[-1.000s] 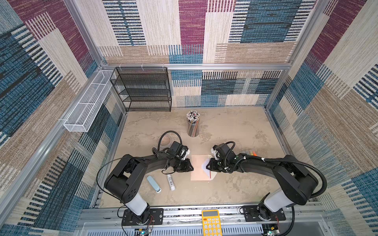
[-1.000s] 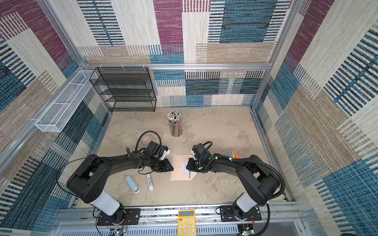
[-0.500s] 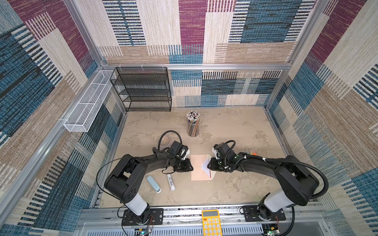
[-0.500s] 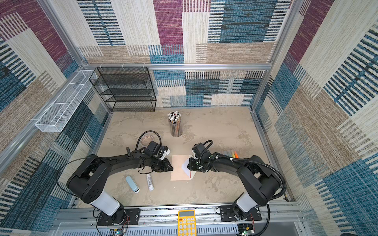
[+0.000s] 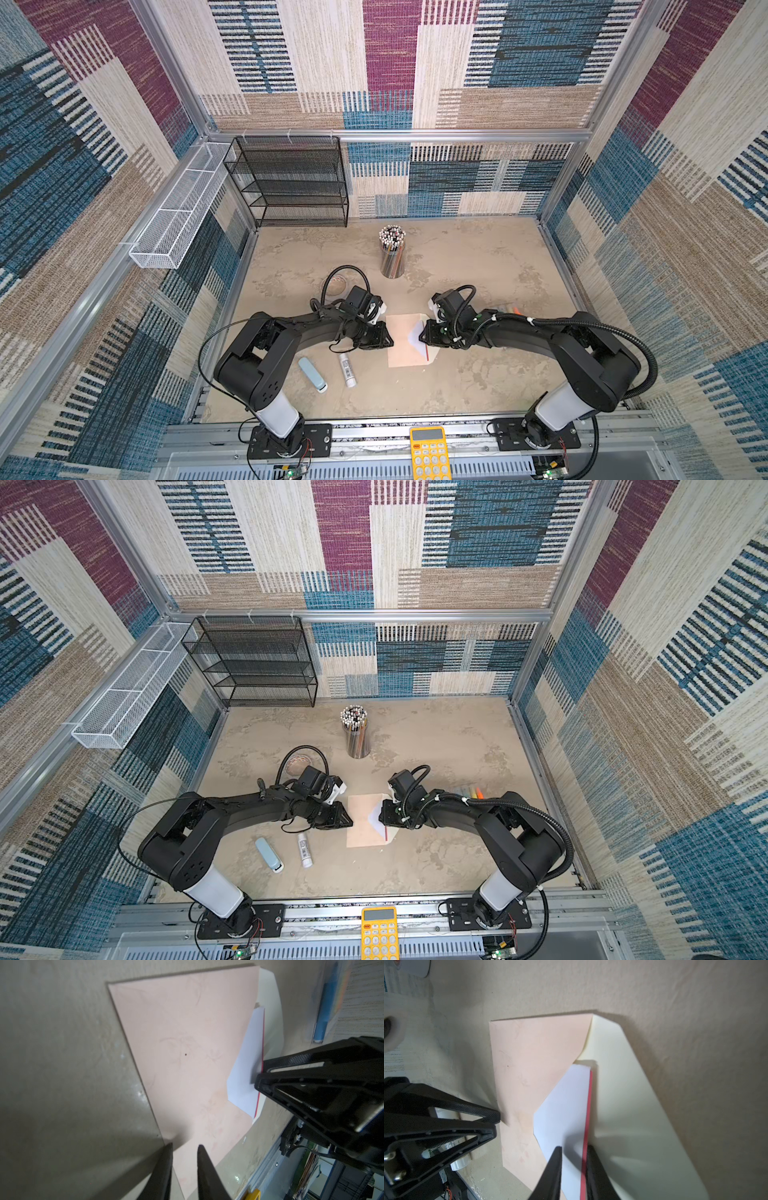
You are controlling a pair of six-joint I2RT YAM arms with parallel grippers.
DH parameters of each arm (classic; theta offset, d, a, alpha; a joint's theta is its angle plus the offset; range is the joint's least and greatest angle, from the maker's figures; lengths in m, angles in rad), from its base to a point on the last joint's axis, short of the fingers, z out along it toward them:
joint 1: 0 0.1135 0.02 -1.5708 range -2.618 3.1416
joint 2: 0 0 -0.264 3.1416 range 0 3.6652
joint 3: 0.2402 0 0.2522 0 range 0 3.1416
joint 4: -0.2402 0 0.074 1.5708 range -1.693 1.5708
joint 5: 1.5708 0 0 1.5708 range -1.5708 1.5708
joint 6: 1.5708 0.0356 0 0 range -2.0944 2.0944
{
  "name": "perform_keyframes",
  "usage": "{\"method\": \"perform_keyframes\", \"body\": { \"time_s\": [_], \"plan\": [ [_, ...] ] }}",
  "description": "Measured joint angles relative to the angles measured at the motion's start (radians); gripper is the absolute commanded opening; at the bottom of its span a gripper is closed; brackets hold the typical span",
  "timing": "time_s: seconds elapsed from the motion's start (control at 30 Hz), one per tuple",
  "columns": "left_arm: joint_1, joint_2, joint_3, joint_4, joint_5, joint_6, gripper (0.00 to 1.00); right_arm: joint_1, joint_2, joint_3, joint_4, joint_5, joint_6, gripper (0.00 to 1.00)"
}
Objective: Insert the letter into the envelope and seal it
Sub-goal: 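Press the letter down inside the envelope with the right gripper while the left pins it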
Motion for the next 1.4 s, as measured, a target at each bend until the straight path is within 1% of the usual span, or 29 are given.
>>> {"method": "perform_keyframes", "body": {
  "time_s": [0.23,0.57,0.9,1.17,1.27,1.4],
  "plan": [
    [-0.002,-0.003,0.0,-0.001,-0.007,0.0,0.25,0.0,-0.005,0.003,-0.006,0.0,0.0,0.14],
    [-0.002,-0.003,0.0,-0.001,-0.006,0.0,0.25,0.0,0.014,0.015,-0.003,-0.018,0.0,0.14],
    [-0.002,-0.003,0.0,0.0,-0.006,0.0,0.25,0.0,0.021,0.019,0.004,-0.034,0.02,0.14],
    [-0.002,-0.007,-0.001,-0.003,-0.008,0.0,0.25,0.0,0.008,0.016,-0.002,-0.036,0.026,0.25],
    [-0.002,-0.011,-0.001,-0.008,-0.018,0.0,0.26,0.0,-0.008,0.009,-0.017,-0.032,0.026,0.27],
    [-0.002,-0.017,-0.004,-0.008,-0.029,0.0,0.25,0.0,-0.023,-0.005,-0.035,-0.032,0.019,0.25]
  ]
}}
